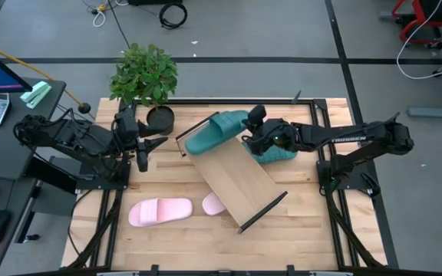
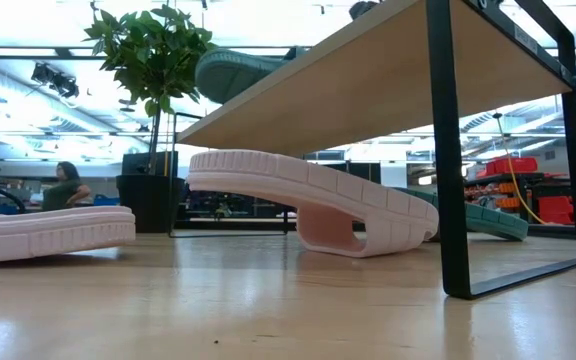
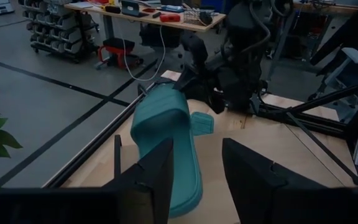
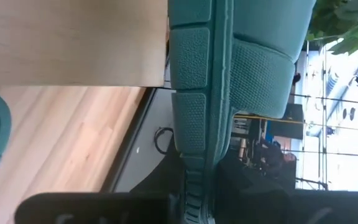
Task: Pick and place slides into the shelf
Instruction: Put the top green slide on the shelf
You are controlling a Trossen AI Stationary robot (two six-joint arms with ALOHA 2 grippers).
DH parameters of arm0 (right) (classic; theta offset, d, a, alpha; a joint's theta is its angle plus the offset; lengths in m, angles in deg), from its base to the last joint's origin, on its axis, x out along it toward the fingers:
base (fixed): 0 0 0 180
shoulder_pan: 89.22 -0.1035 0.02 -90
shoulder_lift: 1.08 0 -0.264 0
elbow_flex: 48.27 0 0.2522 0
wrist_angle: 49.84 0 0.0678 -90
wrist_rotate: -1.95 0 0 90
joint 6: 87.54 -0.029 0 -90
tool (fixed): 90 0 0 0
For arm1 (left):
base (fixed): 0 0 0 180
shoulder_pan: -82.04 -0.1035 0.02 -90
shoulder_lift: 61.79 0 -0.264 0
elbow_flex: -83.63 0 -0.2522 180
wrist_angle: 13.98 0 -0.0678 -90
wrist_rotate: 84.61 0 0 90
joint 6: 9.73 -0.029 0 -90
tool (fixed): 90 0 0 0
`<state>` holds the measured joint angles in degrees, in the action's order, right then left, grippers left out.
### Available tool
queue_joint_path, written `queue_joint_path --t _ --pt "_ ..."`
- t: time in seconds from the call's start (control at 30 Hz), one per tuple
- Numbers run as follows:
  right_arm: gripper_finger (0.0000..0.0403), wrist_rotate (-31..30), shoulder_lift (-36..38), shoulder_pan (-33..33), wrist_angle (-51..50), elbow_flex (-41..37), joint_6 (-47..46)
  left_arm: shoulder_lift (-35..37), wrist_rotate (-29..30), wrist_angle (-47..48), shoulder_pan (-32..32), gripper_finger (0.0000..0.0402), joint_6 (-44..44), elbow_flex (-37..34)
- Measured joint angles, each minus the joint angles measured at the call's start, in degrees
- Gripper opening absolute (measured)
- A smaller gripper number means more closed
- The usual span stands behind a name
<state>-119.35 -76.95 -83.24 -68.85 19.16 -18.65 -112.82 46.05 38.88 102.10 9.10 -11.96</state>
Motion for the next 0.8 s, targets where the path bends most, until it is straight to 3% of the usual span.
queue_joint_path --t 0.8 --pt "0.0045 5.48 -1.3 4.28 6.39 -3.48 -1.28 0.0 0.0 0.09 0.01 0.0146 -0.04 0.0"
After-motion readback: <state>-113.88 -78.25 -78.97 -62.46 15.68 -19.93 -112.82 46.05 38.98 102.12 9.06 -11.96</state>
